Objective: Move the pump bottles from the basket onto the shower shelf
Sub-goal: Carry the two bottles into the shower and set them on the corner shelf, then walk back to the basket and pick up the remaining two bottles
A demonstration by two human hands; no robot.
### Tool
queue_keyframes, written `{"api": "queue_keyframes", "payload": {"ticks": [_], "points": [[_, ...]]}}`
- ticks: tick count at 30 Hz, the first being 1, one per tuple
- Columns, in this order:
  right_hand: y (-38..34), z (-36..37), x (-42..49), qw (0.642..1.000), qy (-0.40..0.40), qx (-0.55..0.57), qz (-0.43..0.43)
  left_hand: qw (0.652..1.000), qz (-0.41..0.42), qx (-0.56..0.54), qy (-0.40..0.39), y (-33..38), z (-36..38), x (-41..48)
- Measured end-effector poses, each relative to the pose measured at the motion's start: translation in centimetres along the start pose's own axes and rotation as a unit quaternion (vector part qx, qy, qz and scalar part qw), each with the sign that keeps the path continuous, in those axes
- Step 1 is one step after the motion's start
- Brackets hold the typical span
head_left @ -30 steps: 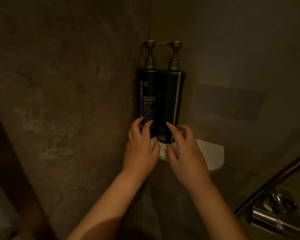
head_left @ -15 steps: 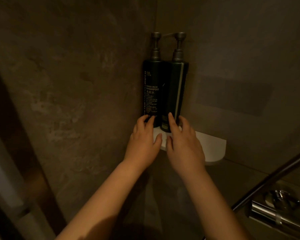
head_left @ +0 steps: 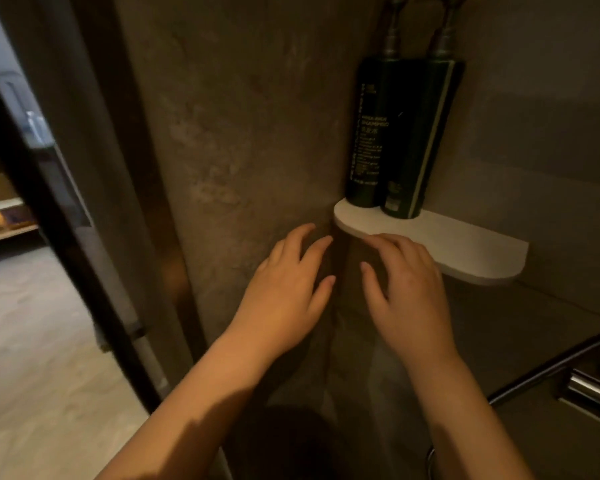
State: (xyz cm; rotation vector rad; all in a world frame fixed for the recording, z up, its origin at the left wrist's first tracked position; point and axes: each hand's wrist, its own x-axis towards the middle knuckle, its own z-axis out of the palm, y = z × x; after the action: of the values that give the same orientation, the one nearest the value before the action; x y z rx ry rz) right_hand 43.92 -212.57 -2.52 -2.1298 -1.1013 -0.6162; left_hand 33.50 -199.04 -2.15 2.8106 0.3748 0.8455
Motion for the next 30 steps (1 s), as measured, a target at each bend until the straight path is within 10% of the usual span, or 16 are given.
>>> {"api": "queue_keyframes", "payload": {"ticks": [13, 30], "points": [[-11.7, 2.5, -4.3, 0.984, -0.023, 0.159, -0.079, 0.999, -0.027, 0.032, 0.017, -4.2, -9.1, -12.7], [-34.2, 12.9, -11.3, 0.916, -0.270, 0.227, -0.193, 0.905, -0.358, 0.215, 0.084, -17.9, -21.4, -35.4]]}}
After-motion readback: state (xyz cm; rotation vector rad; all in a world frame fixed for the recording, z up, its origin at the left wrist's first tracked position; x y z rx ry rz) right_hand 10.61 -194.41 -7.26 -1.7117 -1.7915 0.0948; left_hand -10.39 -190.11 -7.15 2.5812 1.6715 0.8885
